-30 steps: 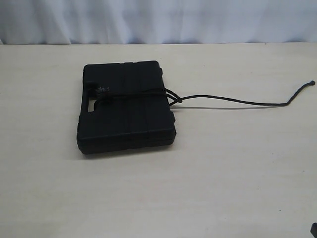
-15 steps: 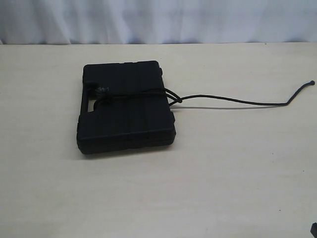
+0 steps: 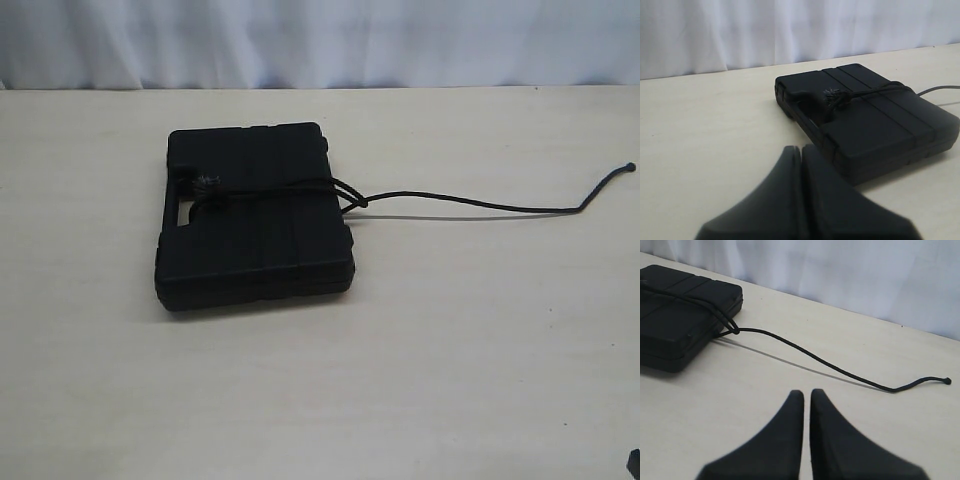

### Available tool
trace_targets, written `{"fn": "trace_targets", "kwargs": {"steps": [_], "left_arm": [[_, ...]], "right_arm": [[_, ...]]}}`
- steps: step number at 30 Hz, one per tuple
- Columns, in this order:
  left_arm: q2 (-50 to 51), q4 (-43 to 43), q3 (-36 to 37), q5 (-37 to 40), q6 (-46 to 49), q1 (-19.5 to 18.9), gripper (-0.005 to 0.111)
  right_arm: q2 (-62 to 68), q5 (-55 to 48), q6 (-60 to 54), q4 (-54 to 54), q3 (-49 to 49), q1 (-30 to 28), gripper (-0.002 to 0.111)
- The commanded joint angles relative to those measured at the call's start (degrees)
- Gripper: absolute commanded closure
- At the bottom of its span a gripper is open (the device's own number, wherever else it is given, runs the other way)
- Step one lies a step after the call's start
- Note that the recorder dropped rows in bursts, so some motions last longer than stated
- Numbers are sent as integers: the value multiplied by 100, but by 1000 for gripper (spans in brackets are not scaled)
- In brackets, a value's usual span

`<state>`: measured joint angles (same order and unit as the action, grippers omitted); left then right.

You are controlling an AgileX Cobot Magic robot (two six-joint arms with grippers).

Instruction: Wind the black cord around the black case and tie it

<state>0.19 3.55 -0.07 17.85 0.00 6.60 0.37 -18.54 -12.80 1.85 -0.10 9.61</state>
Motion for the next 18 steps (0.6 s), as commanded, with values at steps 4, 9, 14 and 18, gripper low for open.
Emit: {"fn": "trace_targets", "kwargs": {"steps": [4,9,14,18], "left_arm": [[-19,5,7,-106,0,-3,107],[-19,16,7,-56,0,-3,107],[-19,16,7,-56,0,-3,107],[-19,16,7,-56,0,-3,107]], "right_arm": [[-37,6,9,27,10,-14,104],[-37,6,9,27,10,-14,104],[-37,6,9,27,10,-14,104],[-37,6,-3,27,10,-14,104]]}}
